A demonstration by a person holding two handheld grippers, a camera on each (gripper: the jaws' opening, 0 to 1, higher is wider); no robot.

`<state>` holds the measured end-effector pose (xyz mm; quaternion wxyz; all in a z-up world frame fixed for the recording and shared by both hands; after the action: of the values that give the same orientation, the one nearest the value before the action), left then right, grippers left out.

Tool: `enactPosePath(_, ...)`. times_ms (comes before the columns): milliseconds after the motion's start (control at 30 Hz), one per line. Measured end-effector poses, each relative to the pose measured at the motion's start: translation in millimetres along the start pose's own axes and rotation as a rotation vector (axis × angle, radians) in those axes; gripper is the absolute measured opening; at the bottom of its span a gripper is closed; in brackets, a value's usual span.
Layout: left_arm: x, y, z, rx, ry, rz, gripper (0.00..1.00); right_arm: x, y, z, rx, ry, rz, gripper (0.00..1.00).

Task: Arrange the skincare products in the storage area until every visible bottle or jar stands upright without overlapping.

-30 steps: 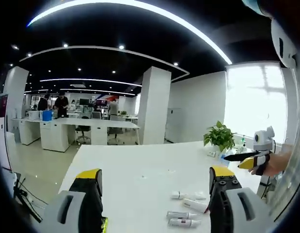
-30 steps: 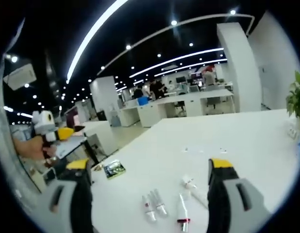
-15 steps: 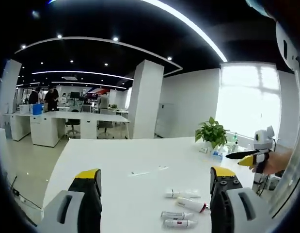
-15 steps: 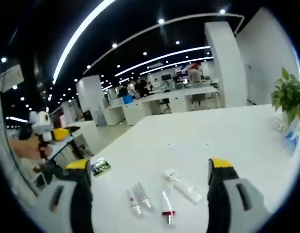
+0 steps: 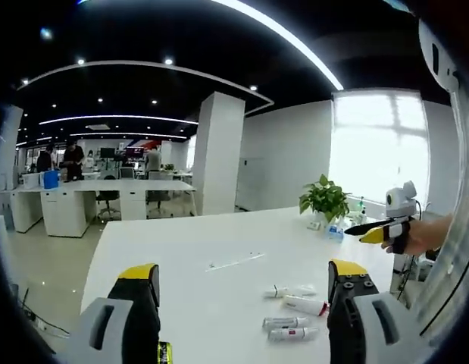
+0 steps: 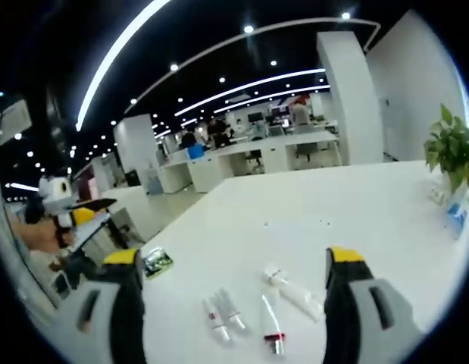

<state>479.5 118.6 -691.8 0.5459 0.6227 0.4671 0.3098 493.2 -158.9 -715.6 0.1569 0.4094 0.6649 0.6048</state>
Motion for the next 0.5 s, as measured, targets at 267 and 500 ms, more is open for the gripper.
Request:
enactPosePath(267, -2.7, -0.9, -5, -0.013, -0.007, -0.058, 0.84, 2, -8.3, 2, 0.041, 0.027, -0.01, 0.99)
enactPosePath(500, -2.9, -7.8, -12, 0.004, 0.016, -0.072, 0.79, -11, -17.6, 8, 0.101, 0.038, -0.034, 0.99)
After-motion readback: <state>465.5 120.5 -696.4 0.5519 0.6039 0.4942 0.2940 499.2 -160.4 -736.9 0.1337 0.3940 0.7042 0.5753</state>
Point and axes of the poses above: the point that each gripper's makers call its tool centre point, and the gripper's own axes: z roughly forward along the fingers, x roughly to its left, y roughly out of its top, the point moved 1 cm from there along -z, roughly backward along the fingers, and after that the axes turned 12 degrees about y, right-handed, at the moved point
